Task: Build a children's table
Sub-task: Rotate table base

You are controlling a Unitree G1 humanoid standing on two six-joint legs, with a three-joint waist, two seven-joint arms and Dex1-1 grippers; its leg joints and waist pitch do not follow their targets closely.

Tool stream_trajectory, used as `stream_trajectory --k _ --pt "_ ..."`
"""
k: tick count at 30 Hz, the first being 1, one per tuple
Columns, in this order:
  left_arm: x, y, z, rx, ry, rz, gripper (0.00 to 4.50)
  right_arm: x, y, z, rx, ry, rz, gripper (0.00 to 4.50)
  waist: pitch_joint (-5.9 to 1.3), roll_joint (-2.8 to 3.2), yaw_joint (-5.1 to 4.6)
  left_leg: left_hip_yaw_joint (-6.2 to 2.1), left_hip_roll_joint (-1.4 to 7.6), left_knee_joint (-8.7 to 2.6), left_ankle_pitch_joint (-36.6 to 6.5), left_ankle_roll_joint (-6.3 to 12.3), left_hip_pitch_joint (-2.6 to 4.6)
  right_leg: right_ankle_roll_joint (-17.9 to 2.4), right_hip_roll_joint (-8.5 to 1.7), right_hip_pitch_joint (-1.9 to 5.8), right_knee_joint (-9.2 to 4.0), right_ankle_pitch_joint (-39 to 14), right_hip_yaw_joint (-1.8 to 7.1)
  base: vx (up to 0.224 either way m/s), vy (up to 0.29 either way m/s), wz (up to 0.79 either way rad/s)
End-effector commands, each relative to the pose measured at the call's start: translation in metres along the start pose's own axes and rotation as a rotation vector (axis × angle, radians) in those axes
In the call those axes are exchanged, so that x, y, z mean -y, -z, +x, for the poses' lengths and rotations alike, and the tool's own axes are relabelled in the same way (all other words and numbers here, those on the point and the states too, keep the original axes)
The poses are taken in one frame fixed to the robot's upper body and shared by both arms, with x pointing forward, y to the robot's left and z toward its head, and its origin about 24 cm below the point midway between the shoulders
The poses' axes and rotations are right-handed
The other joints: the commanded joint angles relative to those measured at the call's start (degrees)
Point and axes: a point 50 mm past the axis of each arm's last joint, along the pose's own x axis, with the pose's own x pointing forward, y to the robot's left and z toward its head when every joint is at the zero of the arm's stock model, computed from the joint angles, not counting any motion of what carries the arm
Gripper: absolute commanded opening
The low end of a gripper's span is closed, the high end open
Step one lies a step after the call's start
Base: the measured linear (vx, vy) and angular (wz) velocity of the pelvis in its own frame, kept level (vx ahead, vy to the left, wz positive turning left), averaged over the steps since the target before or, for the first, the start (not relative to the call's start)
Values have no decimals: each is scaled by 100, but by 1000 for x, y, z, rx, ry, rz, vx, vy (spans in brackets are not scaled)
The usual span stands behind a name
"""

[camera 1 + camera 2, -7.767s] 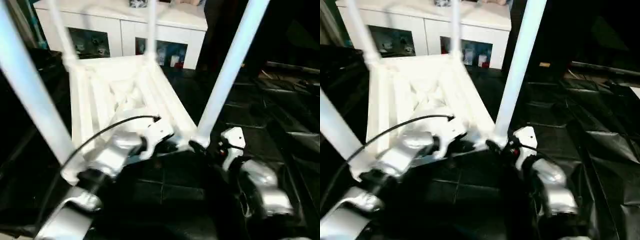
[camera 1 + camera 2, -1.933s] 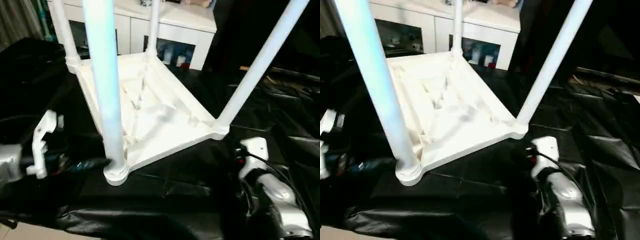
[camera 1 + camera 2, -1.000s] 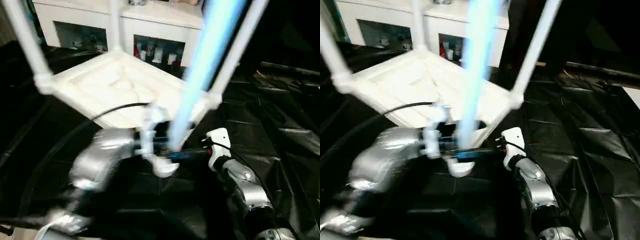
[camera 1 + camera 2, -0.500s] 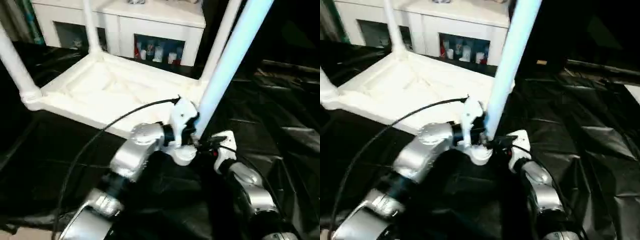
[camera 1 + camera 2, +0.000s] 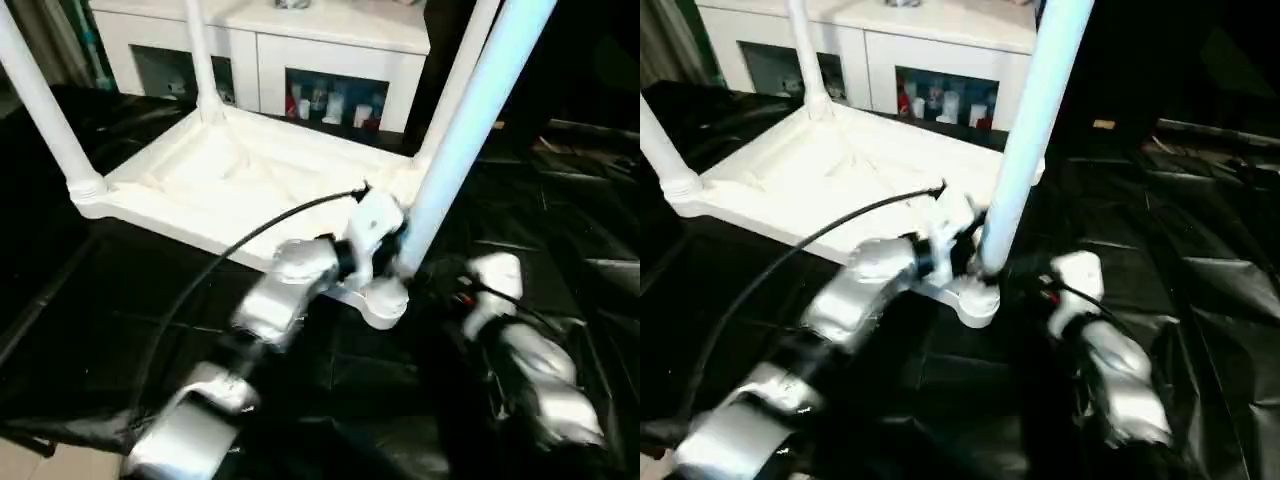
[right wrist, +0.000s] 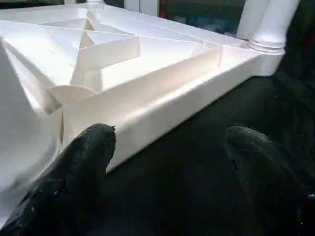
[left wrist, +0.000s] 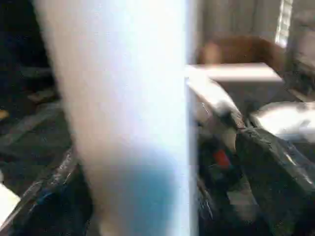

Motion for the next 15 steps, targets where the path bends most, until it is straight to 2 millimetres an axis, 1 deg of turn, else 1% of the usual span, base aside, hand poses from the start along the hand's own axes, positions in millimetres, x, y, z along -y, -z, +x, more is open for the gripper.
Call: stream_trajectory --k 1,2,3,4,5,6,7,8,9,10,11,12,13,14,15 --pt "3 6 -10 -66 109 -1 439 7 -6 -8 9 -10 -3 399 -356 -3 3 -121 233 -408 -1318 391 78 -1289 -374 281 -474 -816 230 0 0 0" --pt "-1 13 -22 -140 130 14 439 8 -5 -12 -5 -26 -8 399 -353 -10 5 -125 228 -408 -1366 358 81 -1251 -373 277 -485 -935 226 0 0 0" --pt "-1 13 -22 -140 130 14 439 8 -5 -12 -5 -26 -8 399 -357 4 5 -126 218 -406 -1408 333 84 -1196 -368 271 -494 -1048 228 0 0 0" --pt "-6 18 -30 -208 134 32 439 9 -4 -15 -20 -43 -16 399 -346 7 -2 -122 222 -415 -1464 280 91 -1150 -371 259 -514 -1183 232 0 0 0" --pt "-8 20 -34 -240 130 45 439 9 -4 -16 -28 -53 -22 399 -352 3 -10 -134 222 -424 -1453 245 81 -1092 -369 268 -513 -1246 229 0 0 0" --pt "-11 22 -37 -268 125 58 439 9 -3 -17 -36 -62 -27 399 -355 14 -2 -135 221 -423 -1454 237 87 -1048 -370 259 -523 -1264 230 0 0 0" --pt "-29 31 -50 -428 23 141 439 5 0 -24 -98 -151 -79 399 -358 12 1 -133 216 -417 -1473 219 92 -1005 -361 250 -527 -1245 229 0 0 0" --pt "-29 31 -50 -428 23 141 413 5 0 -24 -98 -151 -79 399 -369 12 29 -134 223 -405 -1531 212 128 -928 -363 248 -530 -1220 229 0 0 0" --pt "-30 32 -50 -435 18 146 413 5 0 -25 -102 -156 -82 399 -373 4 31 -140 228 -407 -1479 224 107 -955 -390 262 -512 -1144 235 0 0 0" --pt "-40 34 -59 -513 -44 187 404 1 0 -30 -134 -213 -104 399 -370 26 46 -153 204 -407 -1373 248 53 -951 -371 283 -505 -1058 219 0 0 0" --pt "-41 33 -59 -517 -46 187 399 1 0 -30 -136 -218 -105 399 -397 20 67 -154 236 -390 -1287 263 99 -1027 -398 279 -470 -798 222 0 0 0" --pt "-44 33 -62 -528 -55 189 387 0 -1 -32 -140 -234 -108 399 -386 24 65 -149 229 -393 -1236 294 75 -1064 -390 278 -466 -703 223 0 0 0" --pt "-48 32 -66 -565 -47 198 387 -3 -3 -36 -155 -264 -121 399 -395 42 89 -151 229 -385 -1163 317 72 -1160 -395 285 -442 -531 216 0 0 0" --pt "-48 32 -66 -565 -47 198 373 -3 -3 -36 -155 -264 -121 399 -403 25 106 -145 232 -374 -1085 354 74 -1207 -388 296 -424 -340 216 0 0 0" --pt "-49 32 -68 -583 -33 198 365 -4 -3 -37 -161 -276 -126 399 -406 32 108 -143 232 -371 -1023 385 68 -1287 -392 298 -405 -165 215 0 0 0"
